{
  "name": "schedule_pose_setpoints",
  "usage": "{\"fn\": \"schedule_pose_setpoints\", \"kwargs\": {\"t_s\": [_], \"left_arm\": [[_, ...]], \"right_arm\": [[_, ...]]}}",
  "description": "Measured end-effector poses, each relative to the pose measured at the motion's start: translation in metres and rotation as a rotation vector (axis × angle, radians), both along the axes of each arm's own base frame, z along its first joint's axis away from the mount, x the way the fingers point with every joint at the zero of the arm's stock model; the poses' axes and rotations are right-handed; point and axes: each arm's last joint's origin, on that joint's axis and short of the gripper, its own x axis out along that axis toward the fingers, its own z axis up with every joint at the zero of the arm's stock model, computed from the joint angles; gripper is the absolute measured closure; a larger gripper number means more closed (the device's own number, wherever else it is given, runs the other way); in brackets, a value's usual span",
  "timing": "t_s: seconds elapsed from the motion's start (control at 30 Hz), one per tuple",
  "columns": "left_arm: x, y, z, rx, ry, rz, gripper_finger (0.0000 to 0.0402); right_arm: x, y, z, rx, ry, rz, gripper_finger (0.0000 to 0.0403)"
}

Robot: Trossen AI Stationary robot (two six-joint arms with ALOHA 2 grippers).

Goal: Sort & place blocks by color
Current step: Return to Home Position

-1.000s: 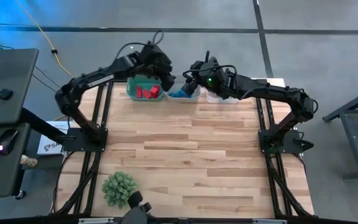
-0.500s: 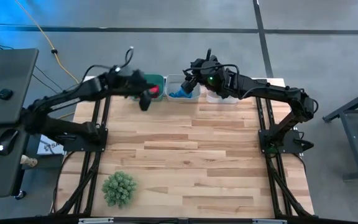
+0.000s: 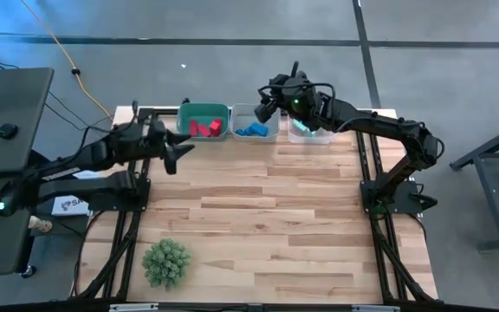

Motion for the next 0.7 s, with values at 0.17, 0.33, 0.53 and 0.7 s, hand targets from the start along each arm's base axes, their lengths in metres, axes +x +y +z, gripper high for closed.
{"fn": "schedule_pose_setpoints", "kwargs": {"t_s": [0.17, 0.33, 0.53, 0.7], "left_arm": [[-0.013, -0.012, -0.025, 0.022, -0.078, -0.023, 0.0252], [-0.019, -0.02, -0.053, 0.044, -0.157, -0.063, 0.0254], [-0.025, -0.024, -0.077, 0.069, -0.17, -0.026, 0.0254], [-0.026, -0.025, -0.093, 0.08, -0.152, -0.027, 0.0254]], "right_arm": [[0.0, -0.003, 0.002, -0.008, -0.02, -0.007, 0.019], [-0.001, -0.005, 0.002, -0.006, -0.022, -0.011, 0.019], [-0.001, -0.005, 0.002, -0.002, -0.025, -0.008, 0.019], [0.0, -0.004, 0.002, 0.014, -0.032, 0.034, 0.019]]}}
